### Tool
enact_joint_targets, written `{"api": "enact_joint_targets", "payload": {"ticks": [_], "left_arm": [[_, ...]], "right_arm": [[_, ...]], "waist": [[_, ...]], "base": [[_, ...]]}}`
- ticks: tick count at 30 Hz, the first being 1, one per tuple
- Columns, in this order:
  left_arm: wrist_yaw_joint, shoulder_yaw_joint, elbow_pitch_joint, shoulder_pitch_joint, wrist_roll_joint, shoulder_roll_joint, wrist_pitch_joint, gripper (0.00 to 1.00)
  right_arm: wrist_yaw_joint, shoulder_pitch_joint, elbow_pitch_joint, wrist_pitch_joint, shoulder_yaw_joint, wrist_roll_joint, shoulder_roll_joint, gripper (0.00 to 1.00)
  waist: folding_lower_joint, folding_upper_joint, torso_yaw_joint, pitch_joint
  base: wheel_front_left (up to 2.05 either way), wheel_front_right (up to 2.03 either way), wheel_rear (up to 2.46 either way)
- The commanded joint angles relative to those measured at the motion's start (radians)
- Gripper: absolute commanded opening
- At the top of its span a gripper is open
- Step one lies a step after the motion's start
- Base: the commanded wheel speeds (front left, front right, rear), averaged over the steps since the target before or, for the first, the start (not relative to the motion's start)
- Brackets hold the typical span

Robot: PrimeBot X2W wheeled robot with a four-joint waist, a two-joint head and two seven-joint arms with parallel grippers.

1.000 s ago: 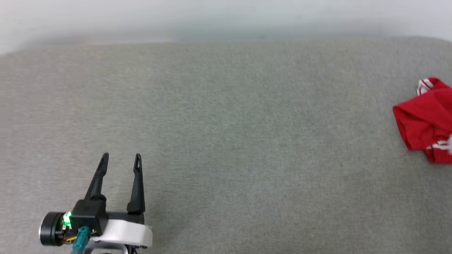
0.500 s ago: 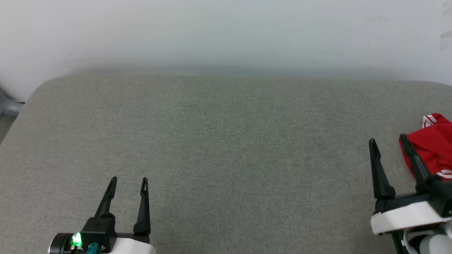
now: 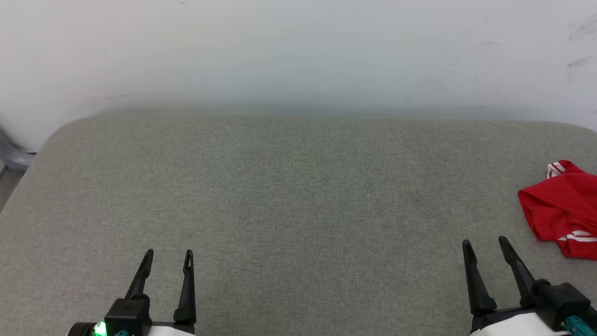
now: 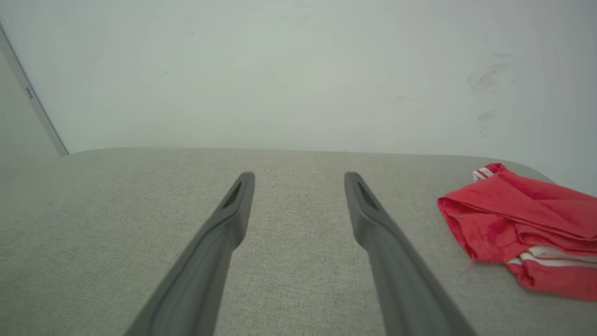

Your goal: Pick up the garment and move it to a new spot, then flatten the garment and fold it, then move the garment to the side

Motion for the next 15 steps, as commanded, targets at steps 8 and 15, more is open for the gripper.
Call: {"api": "enact_joint_targets", "payload": {"ticks": [8, 15], "left_arm": [[-0.011, 0.007, 0.006, 0.01, -0.006, -0.003, -0.002, 1.0], [-0.016, 0.006, 0.054, 0.007, -0.017, -0.015, 0.008, 0.0]], "right_arm": [[-0.001, 0.033, -0.03, -0.005, -0.014, -0.008, 0.016, 1.0], [0.0, 0.037, 0.007, -0.002, -0.013, 0.01, 0.014, 0.0]], "waist": [[0.0001, 0.0, 0.001, 0.0], [0.0002, 0.0, 0.002, 0.001]], "base": [[0.0, 0.0, 0.0], [0.0, 0.0, 0.0]]}}
